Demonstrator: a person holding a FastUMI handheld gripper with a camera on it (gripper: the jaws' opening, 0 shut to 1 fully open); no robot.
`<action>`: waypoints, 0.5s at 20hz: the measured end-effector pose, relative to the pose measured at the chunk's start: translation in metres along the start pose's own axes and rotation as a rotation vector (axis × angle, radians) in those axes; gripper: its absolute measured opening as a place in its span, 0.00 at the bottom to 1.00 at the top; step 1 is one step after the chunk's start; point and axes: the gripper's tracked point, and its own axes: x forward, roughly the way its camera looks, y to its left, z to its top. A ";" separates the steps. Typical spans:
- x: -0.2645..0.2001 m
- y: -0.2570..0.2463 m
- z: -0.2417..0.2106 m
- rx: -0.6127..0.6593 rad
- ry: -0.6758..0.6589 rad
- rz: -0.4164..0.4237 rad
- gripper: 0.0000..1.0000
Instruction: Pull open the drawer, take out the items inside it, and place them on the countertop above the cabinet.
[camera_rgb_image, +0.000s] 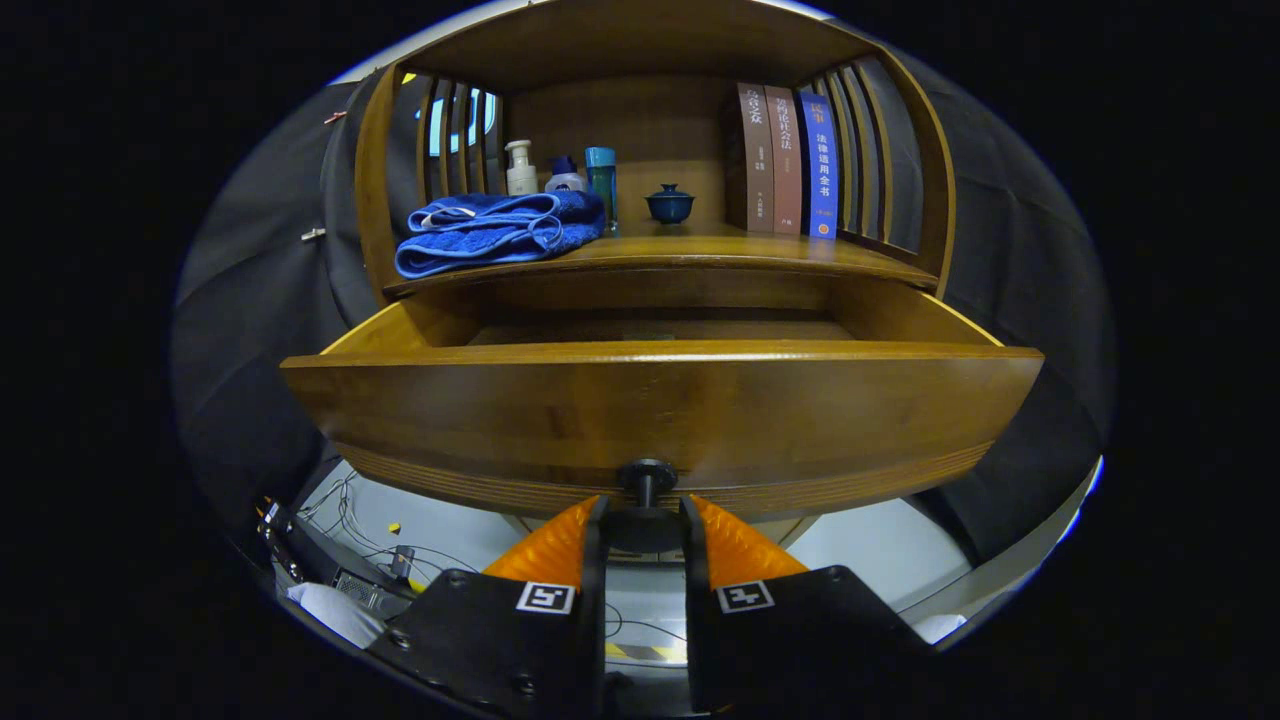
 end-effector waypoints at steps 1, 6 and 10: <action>-0.003 0.000 -0.002 -0.001 0.003 0.001 0.37; -0.020 0.000 -0.014 -0.005 0.025 0.005 0.37; -0.033 0.000 -0.022 -0.007 0.044 0.004 0.37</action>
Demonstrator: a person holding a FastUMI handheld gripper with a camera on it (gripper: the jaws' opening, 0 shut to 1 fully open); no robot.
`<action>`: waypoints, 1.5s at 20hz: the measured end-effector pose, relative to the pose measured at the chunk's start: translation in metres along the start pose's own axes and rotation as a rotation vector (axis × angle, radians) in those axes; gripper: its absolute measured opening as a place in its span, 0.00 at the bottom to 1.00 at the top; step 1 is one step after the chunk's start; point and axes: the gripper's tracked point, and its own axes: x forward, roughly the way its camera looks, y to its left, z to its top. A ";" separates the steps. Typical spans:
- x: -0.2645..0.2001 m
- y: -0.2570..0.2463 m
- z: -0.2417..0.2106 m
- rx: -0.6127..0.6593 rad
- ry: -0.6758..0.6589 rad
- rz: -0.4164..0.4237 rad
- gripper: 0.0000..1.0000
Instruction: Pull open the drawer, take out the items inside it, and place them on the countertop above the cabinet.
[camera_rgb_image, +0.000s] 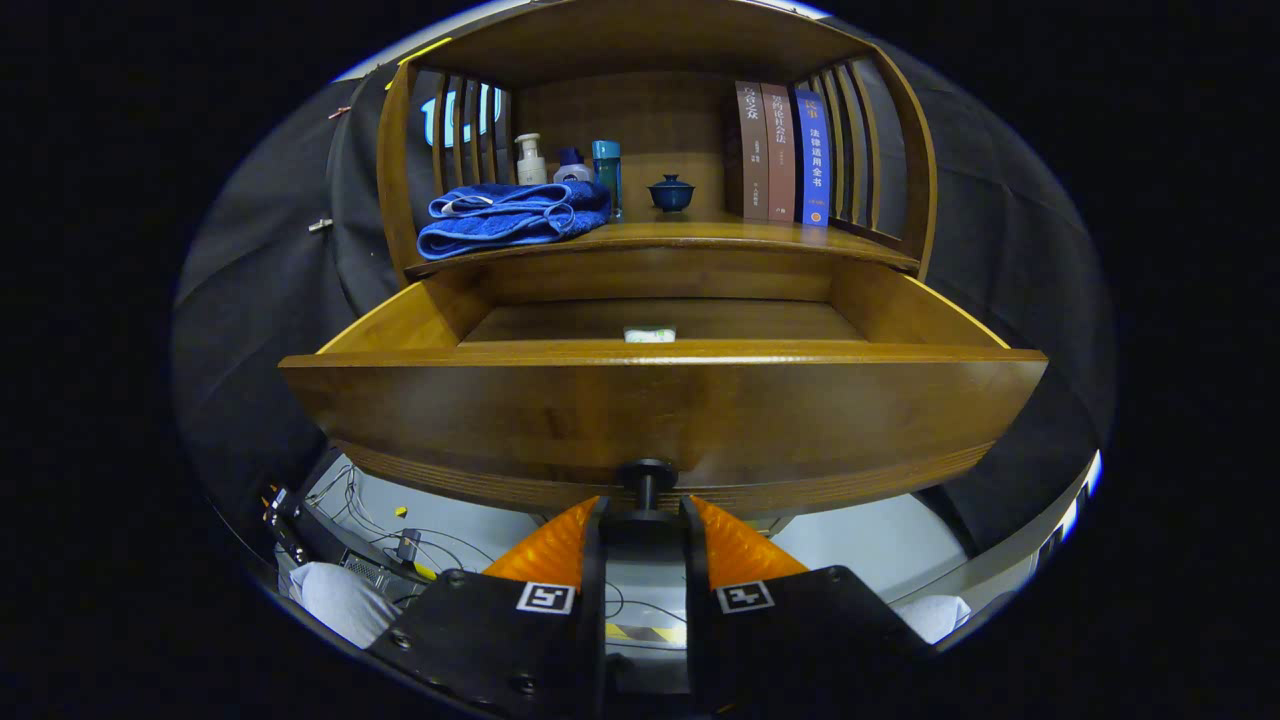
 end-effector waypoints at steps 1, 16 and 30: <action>-0.003 0.000 -0.003 -0.008 0.005 -0.001 0.37; -0.032 -0.004 -0.010 -0.051 0.025 -0.051 0.77; -0.058 0.023 0.121 -0.021 -0.099 0.028 0.99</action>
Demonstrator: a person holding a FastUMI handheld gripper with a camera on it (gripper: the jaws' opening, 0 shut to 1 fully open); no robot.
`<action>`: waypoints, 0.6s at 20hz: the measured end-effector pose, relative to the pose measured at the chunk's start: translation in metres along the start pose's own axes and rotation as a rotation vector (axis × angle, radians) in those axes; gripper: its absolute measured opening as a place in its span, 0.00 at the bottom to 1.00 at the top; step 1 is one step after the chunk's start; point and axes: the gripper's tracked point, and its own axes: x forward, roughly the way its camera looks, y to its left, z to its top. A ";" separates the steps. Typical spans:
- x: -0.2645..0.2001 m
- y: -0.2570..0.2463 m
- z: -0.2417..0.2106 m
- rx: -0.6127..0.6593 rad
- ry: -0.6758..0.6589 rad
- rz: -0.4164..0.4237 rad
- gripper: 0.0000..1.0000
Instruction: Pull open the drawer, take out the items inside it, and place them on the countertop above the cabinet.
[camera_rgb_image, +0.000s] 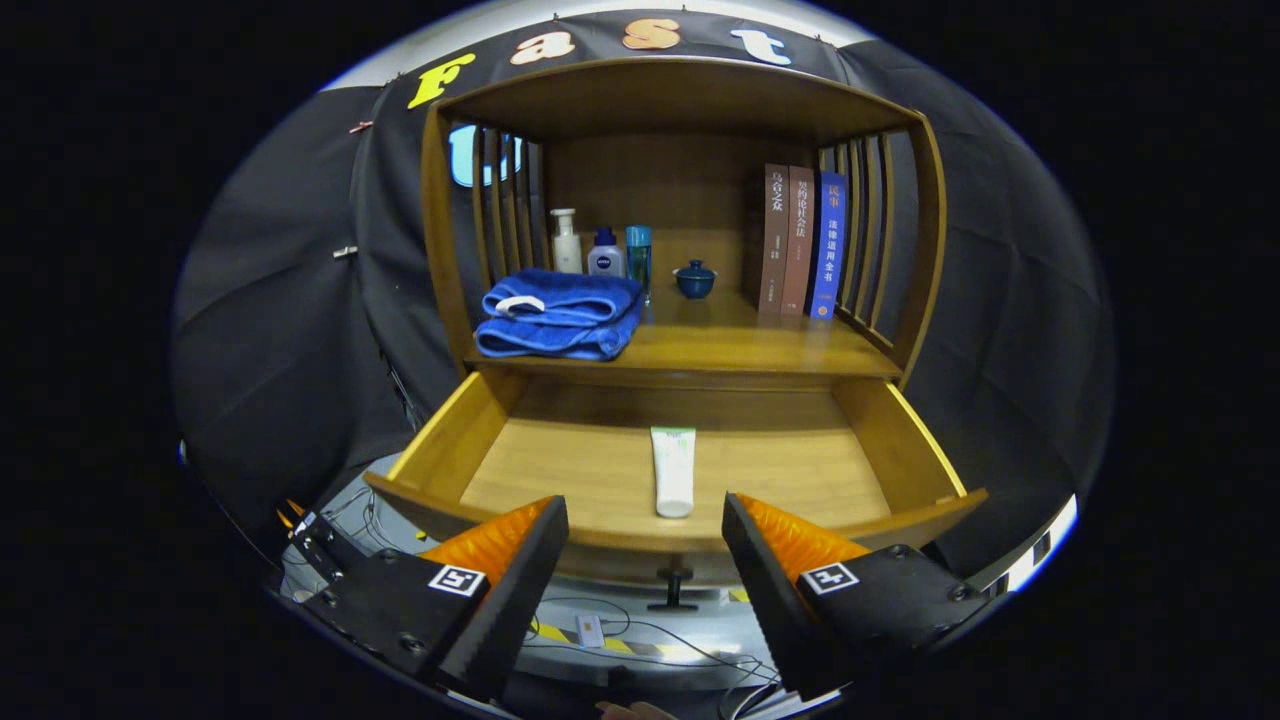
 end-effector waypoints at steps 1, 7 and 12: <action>0.012 -0.004 0.007 0.007 0.017 -0.006 0.99; 0.086 -0.020 0.012 0.039 0.183 -0.022 0.99; 0.136 -0.032 -0.017 0.082 0.399 -0.035 1.00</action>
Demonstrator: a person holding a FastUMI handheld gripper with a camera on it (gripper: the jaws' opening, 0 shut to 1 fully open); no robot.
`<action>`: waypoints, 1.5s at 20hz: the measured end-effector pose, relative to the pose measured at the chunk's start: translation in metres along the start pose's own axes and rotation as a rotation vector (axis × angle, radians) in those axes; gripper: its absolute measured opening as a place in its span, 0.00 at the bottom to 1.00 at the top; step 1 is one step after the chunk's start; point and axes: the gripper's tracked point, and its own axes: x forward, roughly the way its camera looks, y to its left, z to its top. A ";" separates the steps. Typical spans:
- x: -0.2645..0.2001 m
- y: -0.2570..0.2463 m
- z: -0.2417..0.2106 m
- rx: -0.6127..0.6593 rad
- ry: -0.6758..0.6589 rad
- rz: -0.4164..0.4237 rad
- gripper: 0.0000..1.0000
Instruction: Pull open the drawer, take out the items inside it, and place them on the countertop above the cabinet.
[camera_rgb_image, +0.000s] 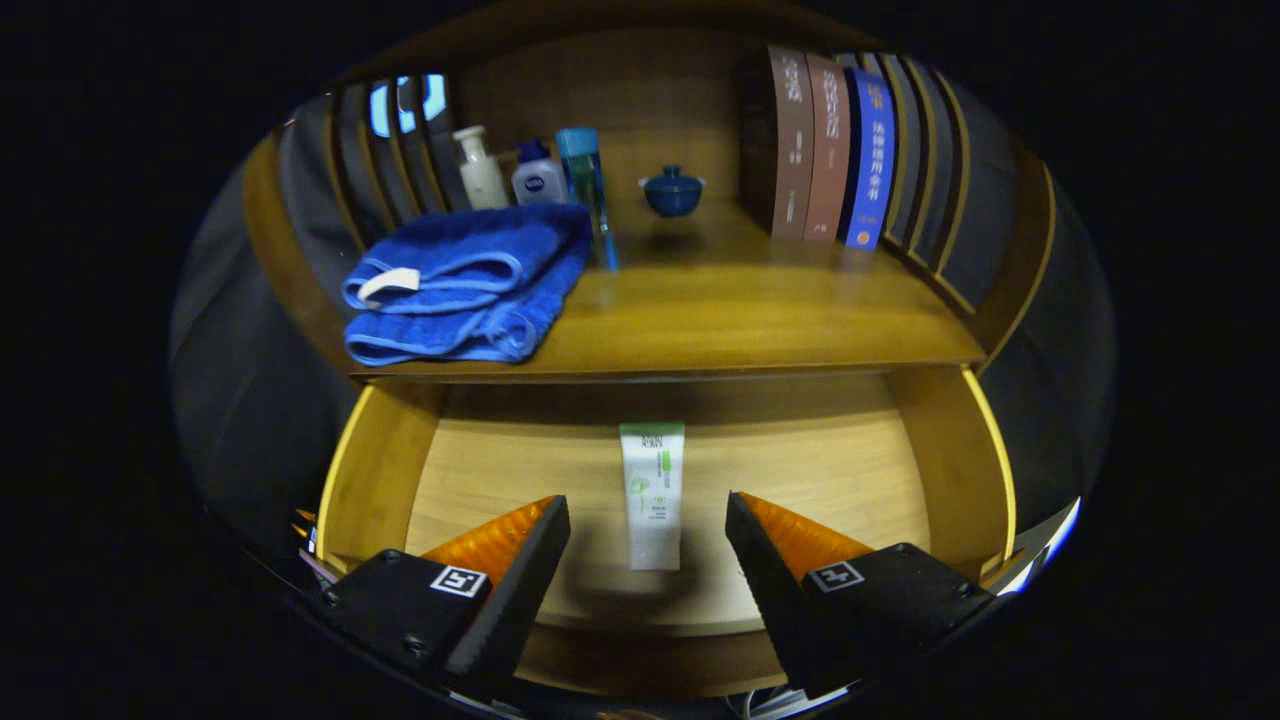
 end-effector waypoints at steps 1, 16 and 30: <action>0.008 -0.002 -0.005 0.002 0.037 -0.003 1.00; 0.065 -0.008 -0.051 -0.053 0.341 -0.066 0.99; 0.070 -0.003 -0.053 -0.109 0.330 -0.038 0.46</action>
